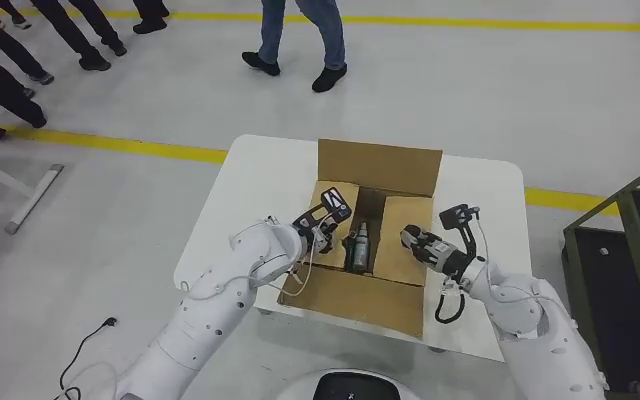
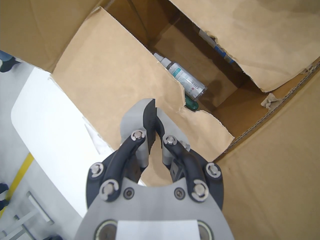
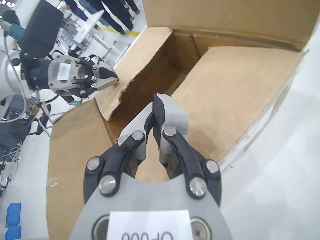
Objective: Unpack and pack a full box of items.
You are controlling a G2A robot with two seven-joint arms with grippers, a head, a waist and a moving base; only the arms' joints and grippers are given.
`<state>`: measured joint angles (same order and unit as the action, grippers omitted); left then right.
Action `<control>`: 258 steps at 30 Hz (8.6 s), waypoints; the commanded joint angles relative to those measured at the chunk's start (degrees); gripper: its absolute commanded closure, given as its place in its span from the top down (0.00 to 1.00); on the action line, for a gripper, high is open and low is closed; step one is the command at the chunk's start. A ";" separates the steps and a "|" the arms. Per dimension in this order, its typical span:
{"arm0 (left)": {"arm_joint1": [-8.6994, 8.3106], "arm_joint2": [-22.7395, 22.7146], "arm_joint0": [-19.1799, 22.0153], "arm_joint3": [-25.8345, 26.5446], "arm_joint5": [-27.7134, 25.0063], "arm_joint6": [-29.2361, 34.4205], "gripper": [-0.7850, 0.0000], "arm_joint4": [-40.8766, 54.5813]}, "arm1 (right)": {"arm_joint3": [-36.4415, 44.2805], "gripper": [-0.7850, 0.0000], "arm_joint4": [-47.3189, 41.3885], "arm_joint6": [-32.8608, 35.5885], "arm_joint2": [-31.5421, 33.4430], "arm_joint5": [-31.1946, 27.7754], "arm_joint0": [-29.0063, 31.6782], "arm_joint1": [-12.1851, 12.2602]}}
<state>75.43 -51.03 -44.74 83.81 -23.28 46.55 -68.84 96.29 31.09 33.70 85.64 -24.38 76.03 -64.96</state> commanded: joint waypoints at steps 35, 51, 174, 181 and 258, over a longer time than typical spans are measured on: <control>-5.09 -12.64 -8.57 16.88 -29.17 -18.02 1.00 -8.62 | 0.65 0.00 -5.60 -23.14 6.48 -12.59 5.16 0.21; -6.49 -17.58 -12.36 18.43 -34.07 -21.91 1.00 -9.23 | -0.96 0.00 -4.60 -24.47 4.05 -13.98 4.00 0.02; -10.15 2.81 2.17 -5.56 -10.58 -37.07 1.00 -22.72 | -9.68 0.00 -0.10 -20.45 4.84 10.41 -5.64 0.96; -9.94 2.28 2.15 -5.78 -10.95 -37.39 1.00 -23.11 | -24.15 0.00 4.59 -23.17 -0.95 15.24 -19.01 -0.08; -7.98 -1.70 1.45 -9.24 -12.10 -36.93 1.00 -24.66 | -14.98 0.00 15.79 -25.94 -20.49 11.72 -13.72 -1.92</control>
<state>67.44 -52.69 -43.30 74.63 -35.30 9.61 -93.49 81.28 46.74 7.83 65.18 -12.66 62.23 -66.86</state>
